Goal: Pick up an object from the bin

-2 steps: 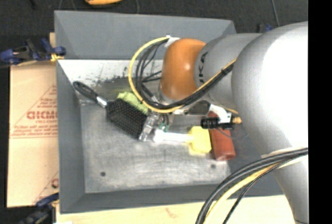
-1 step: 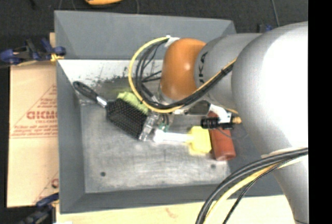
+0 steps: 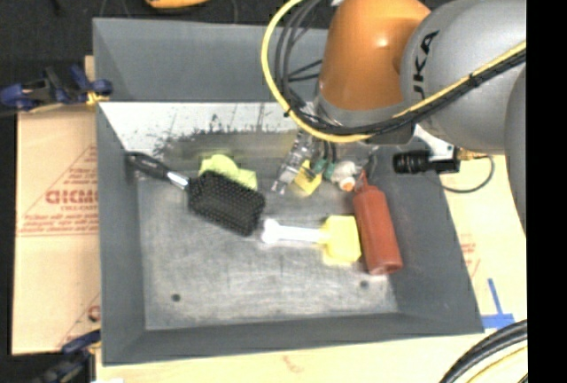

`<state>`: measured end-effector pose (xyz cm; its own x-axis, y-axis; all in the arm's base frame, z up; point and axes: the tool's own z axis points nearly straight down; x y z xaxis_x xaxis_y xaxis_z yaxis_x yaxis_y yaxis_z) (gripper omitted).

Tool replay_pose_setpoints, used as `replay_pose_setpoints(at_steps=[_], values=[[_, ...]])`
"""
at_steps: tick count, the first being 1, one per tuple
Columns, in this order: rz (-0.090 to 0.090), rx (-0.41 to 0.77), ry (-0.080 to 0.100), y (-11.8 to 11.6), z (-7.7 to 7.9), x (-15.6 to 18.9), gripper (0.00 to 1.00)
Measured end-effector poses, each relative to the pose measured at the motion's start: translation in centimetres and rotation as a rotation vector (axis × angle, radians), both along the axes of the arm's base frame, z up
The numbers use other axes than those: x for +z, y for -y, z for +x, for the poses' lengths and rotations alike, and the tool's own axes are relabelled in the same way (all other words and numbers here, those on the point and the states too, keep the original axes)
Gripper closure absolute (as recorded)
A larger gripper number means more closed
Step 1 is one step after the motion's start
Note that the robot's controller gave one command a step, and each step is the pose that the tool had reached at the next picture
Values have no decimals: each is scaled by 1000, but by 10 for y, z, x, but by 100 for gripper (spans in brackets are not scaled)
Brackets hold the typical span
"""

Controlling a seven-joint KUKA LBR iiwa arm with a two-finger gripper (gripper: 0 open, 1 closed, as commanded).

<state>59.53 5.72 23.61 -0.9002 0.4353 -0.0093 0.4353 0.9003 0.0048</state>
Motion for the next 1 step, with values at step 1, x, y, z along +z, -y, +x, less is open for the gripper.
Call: replay_pose_setpoints(at_steps=[1], values=[[-1, 0, -7, 0, -2, -3, 100]])
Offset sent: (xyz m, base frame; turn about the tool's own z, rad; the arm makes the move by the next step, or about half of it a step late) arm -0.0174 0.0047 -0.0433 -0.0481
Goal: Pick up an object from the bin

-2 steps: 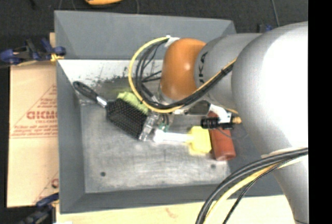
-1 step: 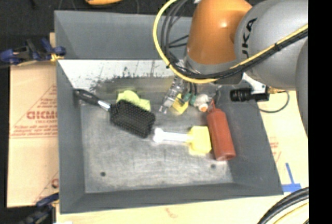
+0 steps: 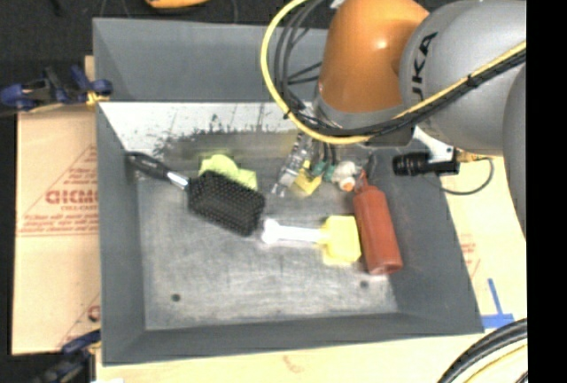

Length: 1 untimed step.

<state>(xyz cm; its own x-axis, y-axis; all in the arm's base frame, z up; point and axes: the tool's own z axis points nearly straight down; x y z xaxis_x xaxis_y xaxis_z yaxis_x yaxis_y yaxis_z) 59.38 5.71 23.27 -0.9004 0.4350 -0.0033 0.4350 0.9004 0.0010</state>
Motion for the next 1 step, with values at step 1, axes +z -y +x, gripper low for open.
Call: replay_pose_setpoints(at_steps=[1], values=[[-1, 48, 0, -4, -15, -39, 0]])
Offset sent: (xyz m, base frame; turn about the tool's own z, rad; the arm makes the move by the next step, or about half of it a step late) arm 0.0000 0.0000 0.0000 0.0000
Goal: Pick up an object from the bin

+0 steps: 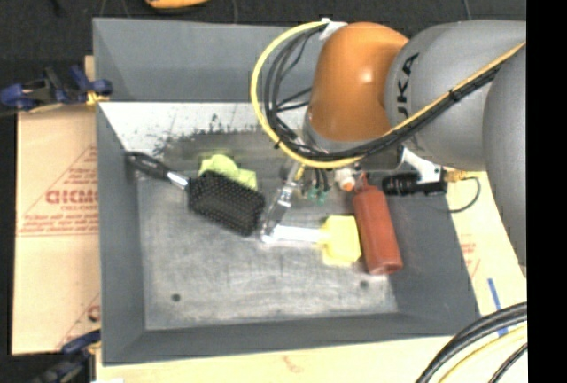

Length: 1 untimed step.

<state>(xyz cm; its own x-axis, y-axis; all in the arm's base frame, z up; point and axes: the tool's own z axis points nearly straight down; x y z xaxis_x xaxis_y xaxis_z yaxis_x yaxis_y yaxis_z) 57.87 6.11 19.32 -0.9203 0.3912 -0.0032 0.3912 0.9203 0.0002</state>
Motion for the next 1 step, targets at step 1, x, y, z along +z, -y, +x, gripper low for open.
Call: replay_pose_setpoints(at_steps=[1], values=[[0, 0, 1, 0, 0, 0, 0]])
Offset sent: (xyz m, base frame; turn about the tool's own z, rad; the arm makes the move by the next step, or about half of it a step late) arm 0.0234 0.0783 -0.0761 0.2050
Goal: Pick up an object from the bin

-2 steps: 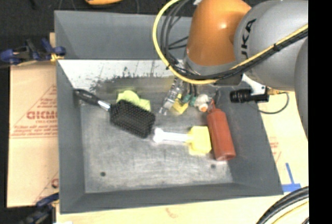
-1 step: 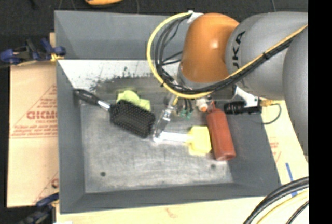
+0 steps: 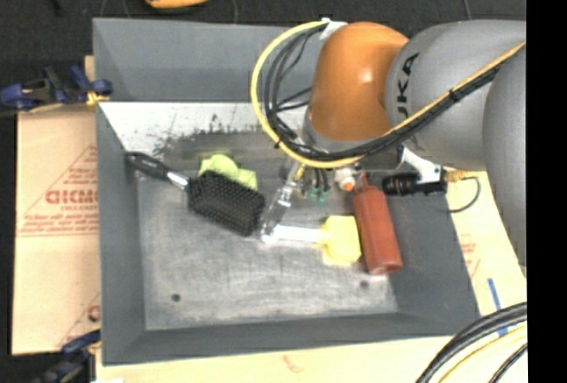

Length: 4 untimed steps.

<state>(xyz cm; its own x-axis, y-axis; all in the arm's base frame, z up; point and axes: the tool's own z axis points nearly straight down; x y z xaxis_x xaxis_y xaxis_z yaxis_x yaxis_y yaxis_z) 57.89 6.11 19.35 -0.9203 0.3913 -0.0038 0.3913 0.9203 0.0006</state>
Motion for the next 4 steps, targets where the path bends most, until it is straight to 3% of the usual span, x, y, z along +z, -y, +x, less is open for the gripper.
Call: replay_pose_setpoints(at_steps=[1, 2, 3, 4], values=[[1, -87, 8, -24, 12, -23, 0], [7, -170, 4, -52, 44, -77, 0], [1, -203, 5, -48, 51, -115, 100], [1, -203, 5, -48, 51, -115, 100]])
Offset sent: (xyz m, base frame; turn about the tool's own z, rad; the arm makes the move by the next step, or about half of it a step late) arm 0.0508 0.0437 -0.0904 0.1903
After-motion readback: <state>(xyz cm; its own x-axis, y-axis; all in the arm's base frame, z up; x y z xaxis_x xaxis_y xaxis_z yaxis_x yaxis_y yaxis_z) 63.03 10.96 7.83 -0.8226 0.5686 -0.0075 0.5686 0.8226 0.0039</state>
